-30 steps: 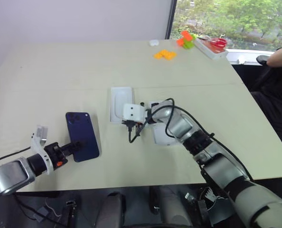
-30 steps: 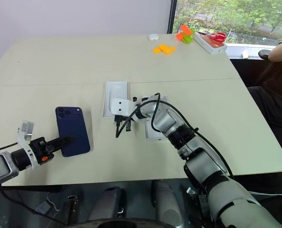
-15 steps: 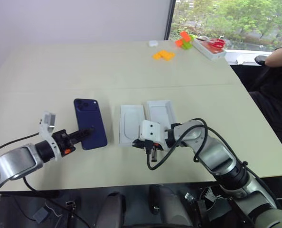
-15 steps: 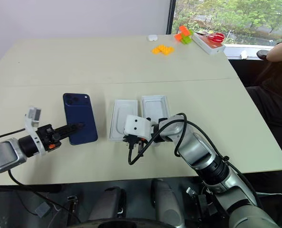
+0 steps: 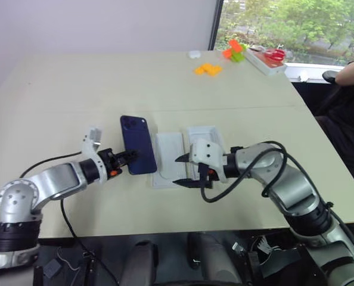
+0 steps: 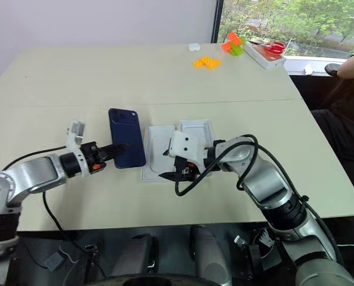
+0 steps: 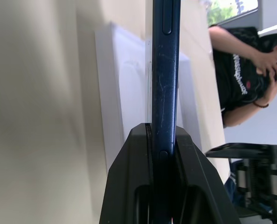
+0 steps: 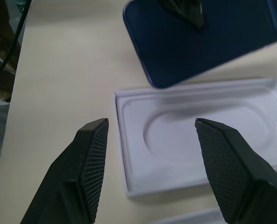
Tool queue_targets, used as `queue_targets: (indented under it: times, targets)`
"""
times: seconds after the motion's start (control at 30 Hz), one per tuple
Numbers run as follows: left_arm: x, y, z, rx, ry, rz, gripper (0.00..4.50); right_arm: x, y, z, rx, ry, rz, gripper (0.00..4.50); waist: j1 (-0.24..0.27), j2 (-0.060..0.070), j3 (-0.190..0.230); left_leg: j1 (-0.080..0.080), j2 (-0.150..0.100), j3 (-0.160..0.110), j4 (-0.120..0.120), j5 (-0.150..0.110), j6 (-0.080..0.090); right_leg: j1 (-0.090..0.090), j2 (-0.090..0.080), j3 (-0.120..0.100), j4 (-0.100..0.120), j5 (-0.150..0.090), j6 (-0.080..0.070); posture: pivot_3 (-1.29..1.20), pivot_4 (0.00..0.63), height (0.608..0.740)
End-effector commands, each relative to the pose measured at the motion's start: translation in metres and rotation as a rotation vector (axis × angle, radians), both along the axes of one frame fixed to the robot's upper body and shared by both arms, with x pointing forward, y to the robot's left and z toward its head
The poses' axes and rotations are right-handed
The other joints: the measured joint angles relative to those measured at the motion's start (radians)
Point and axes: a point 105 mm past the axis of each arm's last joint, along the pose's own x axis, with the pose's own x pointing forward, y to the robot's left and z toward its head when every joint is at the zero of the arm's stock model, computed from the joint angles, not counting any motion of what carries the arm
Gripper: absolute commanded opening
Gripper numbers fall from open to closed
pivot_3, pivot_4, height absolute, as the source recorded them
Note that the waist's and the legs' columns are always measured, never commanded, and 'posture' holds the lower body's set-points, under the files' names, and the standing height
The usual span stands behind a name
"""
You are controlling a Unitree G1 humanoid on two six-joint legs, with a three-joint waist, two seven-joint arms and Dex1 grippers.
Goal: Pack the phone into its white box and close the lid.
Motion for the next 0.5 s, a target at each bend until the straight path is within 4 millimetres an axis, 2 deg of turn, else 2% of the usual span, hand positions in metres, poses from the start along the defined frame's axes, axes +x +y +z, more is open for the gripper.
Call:
queue_targets:
  times: [0.03,0.17,0.37,0.5]
  targets:
    - [0.004,-0.017,0.012,-0.004,-0.024,-0.062,0.0,0.0,-0.006,0.013,0.027,-0.058,-0.009,3.08,0.001,0.0,0.0,0.0,0.0,0.0,0.0,0.0,0.0,0.0,0.0,0.0,0.0,0.0,0.0,0.0,0.15,0.726]
    - [0.011,-0.03,0.007,-0.003,0.025,-0.081,0.0,0.005,-0.015,0.01,0.011,-0.069,-0.051,3.08,-0.001,0.0,0.0,0.0,-0.001,0.0,0.0,0.0,0.0,0.0,0.0,0.0,0.001,0.0,0.0,0.0,0.15,0.726]
    - [0.009,-0.049,0.006,0.013,0.034,-0.16,0.0,0.012,-0.024,0.007,0.0,-0.081,-0.1,3.08,0.001,0.0,0.0,0.0,0.0,-0.001,0.0,0.002,-0.003,0.0,0.0,0.0,0.001,0.002,0.003,0.0,0.15,0.726]
    - [0.01,-0.052,0.002,0.016,0.057,-0.155,0.0,0.009,-0.025,0.006,0.005,-0.087,-0.091,3.08,0.003,0.0,0.0,0.0,-0.001,-0.001,0.0,0.003,-0.005,0.0,-0.001,0.0,0.001,0.002,0.003,0.0,0.15,0.726]
